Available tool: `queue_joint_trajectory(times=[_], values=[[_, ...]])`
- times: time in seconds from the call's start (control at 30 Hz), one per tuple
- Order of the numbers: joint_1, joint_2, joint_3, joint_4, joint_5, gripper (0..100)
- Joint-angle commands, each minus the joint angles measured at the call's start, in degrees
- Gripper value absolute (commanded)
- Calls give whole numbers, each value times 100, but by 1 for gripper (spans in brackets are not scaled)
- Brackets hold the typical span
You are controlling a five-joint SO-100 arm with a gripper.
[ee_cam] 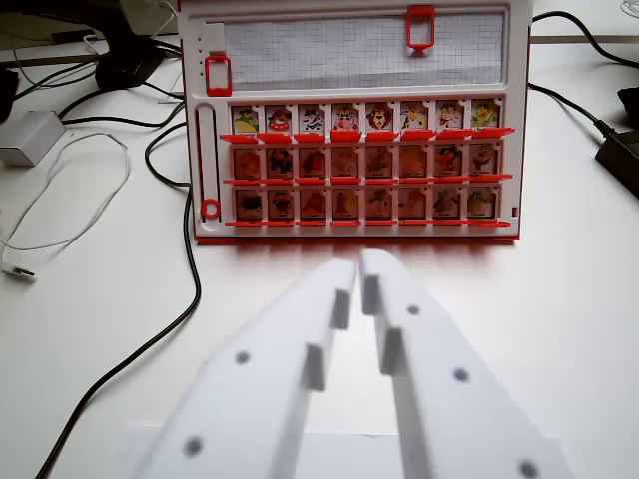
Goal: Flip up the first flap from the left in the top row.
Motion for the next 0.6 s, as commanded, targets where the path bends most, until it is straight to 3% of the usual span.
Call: queue_joint_trajectory(times=[0.0, 0.57], values=[[-26, -9, -211, 62, 70, 0], [193, -9, -343, 246, 79, 0]])
